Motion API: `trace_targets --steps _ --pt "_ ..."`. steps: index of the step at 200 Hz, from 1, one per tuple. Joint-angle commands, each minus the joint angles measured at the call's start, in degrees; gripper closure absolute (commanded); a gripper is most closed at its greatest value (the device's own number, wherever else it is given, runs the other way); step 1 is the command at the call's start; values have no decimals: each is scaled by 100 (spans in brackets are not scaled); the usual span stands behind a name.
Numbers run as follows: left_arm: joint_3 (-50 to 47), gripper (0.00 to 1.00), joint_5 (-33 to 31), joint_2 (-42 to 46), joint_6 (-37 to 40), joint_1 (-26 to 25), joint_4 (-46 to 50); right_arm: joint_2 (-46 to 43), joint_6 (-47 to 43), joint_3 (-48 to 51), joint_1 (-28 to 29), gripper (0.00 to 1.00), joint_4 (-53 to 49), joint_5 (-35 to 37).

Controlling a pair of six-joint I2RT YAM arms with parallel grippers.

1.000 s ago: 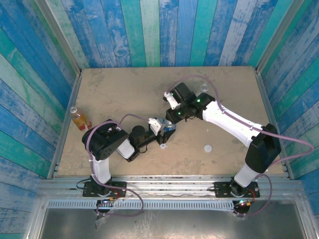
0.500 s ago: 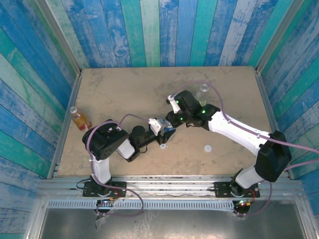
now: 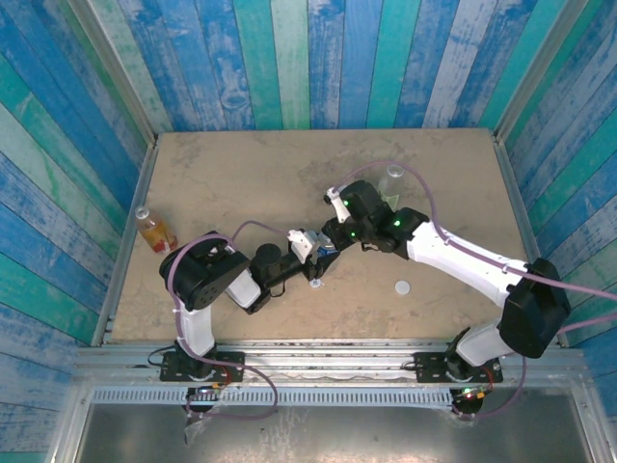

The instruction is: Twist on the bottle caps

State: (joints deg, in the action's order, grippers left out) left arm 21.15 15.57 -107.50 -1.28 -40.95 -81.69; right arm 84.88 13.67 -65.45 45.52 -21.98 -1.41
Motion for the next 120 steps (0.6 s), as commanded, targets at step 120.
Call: trace_targets --steps 120 --pt "26 33 -46 -237 -28 -18 478 401 -13 -471 89 67 -963 -78"
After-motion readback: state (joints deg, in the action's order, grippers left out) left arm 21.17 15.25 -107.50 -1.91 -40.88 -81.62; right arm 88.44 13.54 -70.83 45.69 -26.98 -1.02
